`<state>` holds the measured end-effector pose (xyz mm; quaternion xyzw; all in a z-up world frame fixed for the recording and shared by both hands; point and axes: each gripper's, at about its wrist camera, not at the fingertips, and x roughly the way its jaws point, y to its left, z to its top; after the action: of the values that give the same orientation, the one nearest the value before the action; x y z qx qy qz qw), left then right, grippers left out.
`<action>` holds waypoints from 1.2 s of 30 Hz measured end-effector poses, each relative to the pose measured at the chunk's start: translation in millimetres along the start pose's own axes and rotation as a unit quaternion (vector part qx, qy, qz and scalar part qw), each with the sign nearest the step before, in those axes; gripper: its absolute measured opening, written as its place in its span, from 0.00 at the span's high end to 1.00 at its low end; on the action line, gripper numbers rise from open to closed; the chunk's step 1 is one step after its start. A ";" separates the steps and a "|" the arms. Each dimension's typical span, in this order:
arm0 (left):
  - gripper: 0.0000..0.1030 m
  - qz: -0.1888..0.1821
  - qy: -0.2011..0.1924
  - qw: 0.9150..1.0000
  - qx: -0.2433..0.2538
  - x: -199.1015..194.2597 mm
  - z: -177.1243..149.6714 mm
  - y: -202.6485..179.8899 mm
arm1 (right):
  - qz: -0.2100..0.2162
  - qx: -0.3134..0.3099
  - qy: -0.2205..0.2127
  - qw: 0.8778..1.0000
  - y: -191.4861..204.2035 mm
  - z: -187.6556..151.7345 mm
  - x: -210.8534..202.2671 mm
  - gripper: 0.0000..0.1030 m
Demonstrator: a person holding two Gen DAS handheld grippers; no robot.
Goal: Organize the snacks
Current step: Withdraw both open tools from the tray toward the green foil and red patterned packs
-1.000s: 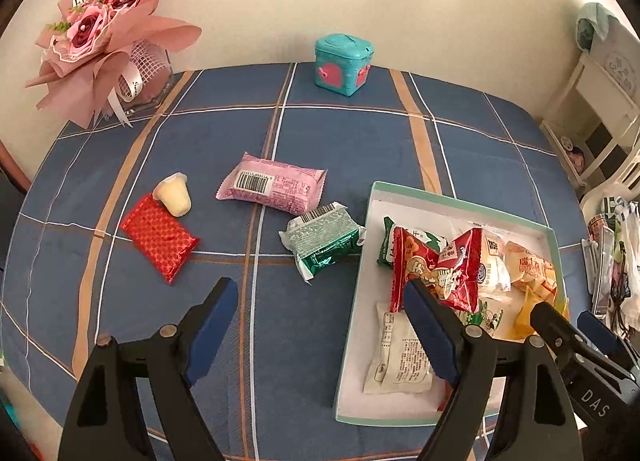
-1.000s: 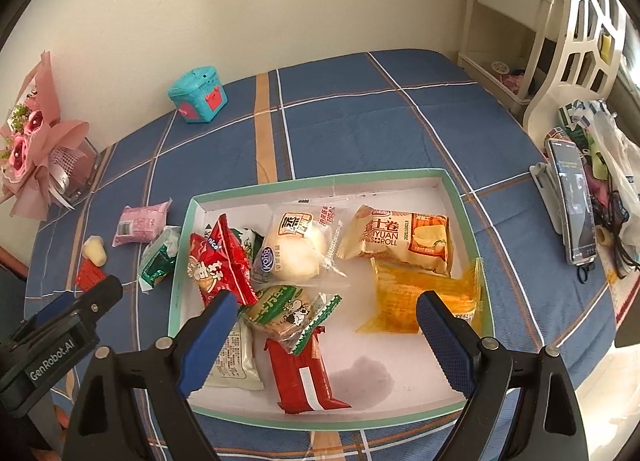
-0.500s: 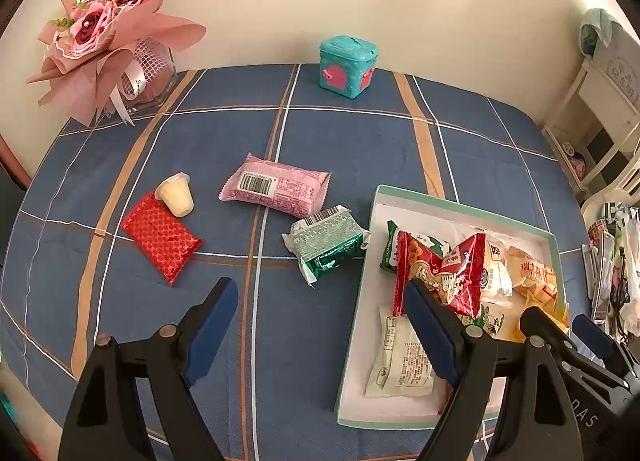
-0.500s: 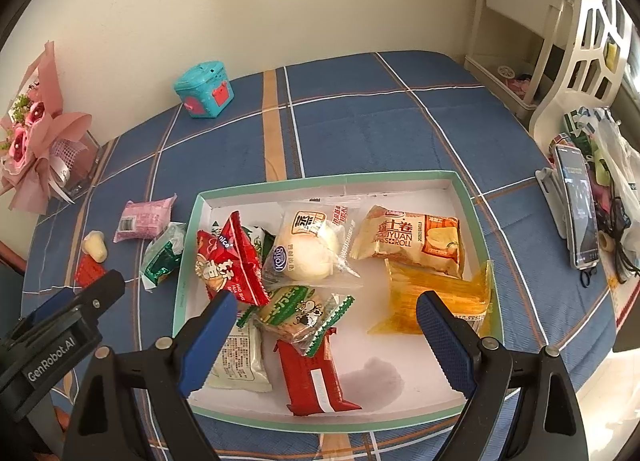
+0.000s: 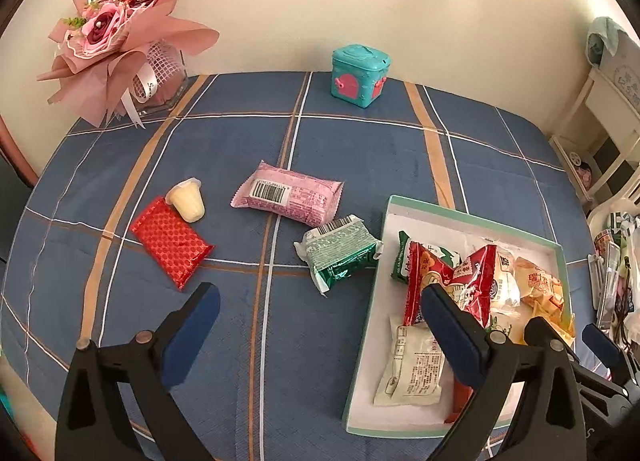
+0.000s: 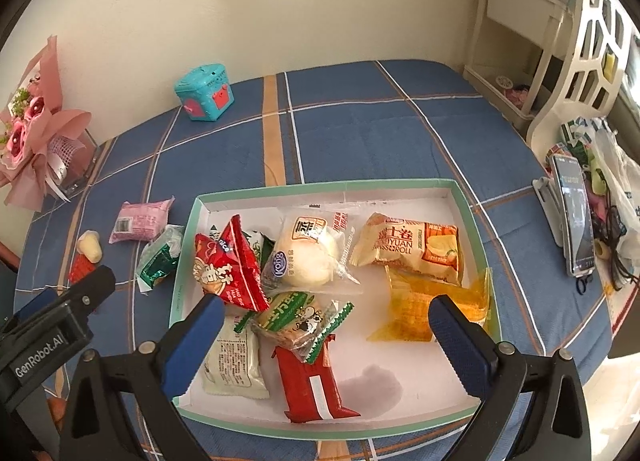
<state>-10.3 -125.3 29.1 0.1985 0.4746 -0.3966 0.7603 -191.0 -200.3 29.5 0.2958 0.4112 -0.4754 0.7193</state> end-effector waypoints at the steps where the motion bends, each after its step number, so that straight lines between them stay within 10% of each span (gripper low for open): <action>1: 0.02 -0.001 0.002 1.000 0.003 1.1 -0.2 -0.5 | 0.000 -0.001 -0.001 1.000 1.7 -0.3 0.4 0.00; 36: 0.02 0.055 0.020 0.990 -0.130 7.4 -0.4 152.7 | 0.077 -0.087 0.048 0.992 135.7 -28.5 30.0 0.00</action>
<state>112.0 -35.5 11.0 0.1314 0.5260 -0.2847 0.7905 -67.7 -139.7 -5.9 0.2855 0.4608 -0.3663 0.7563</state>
